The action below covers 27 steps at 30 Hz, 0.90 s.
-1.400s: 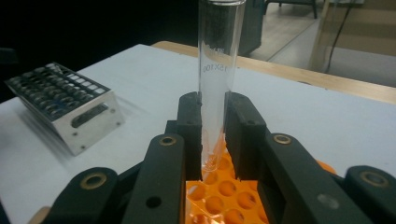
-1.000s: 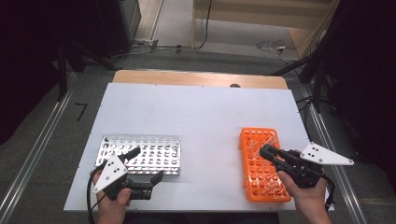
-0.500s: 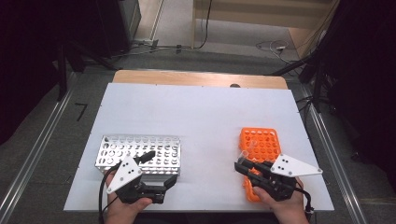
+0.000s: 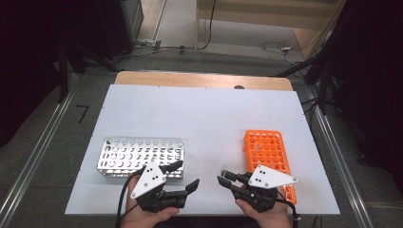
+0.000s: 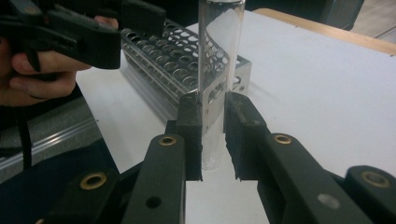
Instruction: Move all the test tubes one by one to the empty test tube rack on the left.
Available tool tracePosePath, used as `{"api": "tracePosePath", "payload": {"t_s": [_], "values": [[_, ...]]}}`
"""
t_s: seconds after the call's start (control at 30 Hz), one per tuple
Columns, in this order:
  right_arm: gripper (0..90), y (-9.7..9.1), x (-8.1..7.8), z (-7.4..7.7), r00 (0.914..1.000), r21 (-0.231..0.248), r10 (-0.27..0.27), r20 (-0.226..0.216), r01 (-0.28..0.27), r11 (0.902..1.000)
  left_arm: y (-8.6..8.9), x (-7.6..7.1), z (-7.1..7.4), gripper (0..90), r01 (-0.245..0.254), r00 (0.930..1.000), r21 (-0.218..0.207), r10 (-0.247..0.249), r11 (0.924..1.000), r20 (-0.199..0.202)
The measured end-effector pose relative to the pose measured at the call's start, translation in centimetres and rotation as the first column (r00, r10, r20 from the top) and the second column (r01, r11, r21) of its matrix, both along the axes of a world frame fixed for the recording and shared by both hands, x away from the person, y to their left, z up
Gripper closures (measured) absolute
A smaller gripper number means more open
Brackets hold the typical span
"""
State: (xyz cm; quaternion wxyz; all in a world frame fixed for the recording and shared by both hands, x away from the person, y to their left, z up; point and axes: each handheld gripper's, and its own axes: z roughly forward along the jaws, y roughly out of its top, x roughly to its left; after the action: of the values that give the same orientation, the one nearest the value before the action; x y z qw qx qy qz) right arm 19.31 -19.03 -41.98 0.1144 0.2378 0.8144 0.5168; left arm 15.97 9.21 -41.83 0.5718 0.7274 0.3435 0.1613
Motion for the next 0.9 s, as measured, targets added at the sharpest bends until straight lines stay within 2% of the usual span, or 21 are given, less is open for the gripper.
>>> {"api": "tracePosePath", "payload": {"t_s": [0.03, 0.3, 0.6, 0.9], "values": [[74.5, 0.5, -0.1, -0.4, 0.9999, -0.013, 0.010, -0.008, -0.010, 0.9999, -0.3, 0.0, 0.1, 32.7, 0.017, 0.9998, -0.003, -0.017, 0.9998, 0.005], [74.5, 1.9, -0.4, -1.3, 0.9994, -0.050, 0.035, -0.007, -0.035, 0.9981, -2.0, -0.3, 0.3, 44.0, 0.083, 0.9964, -0.015, -0.083, 0.9964, 0.016], [74.4, 3.0, -0.9, -1.7, 0.9969, -0.070, 0.079, 0.001, -0.078, 0.9944, -3.1, -0.4, 0.2, 60.3, 0.072, 0.9973, 0.015, -0.073, 0.9973, 0.010], [74.4, 3.3, -1.1, -1.8, 0.9957, -0.070, 0.093, 0.004, -0.092, 0.9933, -3.3, -0.3, 0.1, 70.9, 0.072, 0.9973, 0.025, -0.072, 0.9971, 0.011]]}}
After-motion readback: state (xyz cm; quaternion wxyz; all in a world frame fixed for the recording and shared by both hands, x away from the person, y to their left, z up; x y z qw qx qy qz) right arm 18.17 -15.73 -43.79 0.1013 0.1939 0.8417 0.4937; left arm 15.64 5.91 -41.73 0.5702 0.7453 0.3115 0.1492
